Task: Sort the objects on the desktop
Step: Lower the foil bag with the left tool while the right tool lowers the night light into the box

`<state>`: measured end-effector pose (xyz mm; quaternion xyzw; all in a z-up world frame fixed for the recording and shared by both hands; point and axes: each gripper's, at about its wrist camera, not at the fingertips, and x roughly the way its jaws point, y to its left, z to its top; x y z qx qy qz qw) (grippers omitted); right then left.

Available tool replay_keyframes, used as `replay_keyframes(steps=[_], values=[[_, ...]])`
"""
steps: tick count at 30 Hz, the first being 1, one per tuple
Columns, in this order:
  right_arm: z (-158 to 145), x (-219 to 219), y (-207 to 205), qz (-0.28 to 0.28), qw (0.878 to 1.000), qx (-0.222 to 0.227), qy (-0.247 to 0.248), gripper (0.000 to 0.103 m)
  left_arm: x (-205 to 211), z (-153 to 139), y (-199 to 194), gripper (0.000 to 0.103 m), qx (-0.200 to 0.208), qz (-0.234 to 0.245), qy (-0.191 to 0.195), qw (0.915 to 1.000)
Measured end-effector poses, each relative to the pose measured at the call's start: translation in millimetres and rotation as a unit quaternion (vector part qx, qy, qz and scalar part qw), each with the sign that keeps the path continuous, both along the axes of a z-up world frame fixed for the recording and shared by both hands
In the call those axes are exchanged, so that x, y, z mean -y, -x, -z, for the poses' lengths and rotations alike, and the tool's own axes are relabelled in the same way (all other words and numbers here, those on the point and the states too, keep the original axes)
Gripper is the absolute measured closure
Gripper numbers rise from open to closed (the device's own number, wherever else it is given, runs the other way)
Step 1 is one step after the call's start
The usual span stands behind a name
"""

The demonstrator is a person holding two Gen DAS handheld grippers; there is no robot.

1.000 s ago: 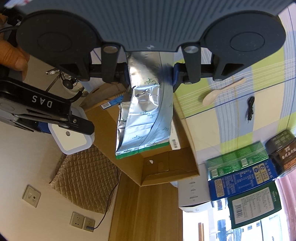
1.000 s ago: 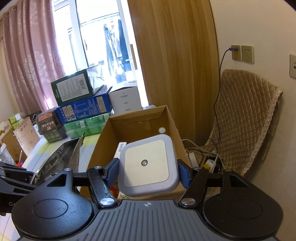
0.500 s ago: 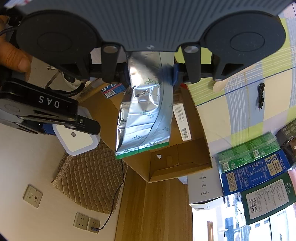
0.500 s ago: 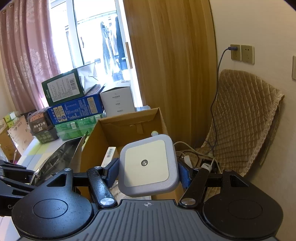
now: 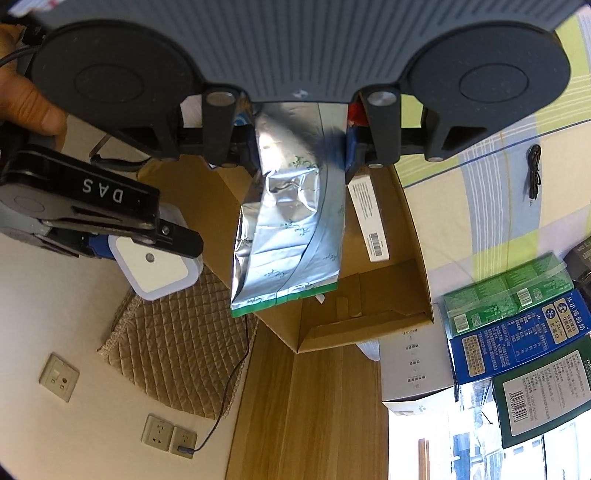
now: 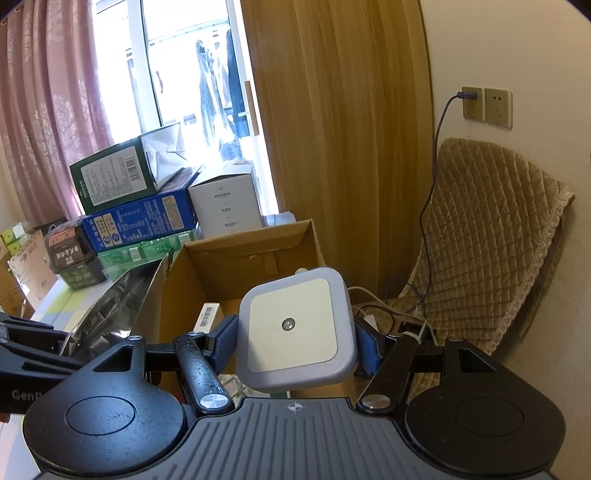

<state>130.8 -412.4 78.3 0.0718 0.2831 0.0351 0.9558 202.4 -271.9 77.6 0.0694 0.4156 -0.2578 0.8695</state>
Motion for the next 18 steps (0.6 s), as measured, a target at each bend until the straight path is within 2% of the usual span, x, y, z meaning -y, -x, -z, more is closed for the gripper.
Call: replay_keyframes(steps=[18], values=[[15, -1, -23, 0.001, 1.0, -0.016, 0.004, 0.041, 3, 15, -38, 0.067, -0.013, -0.016, 0.023, 0.9995]])
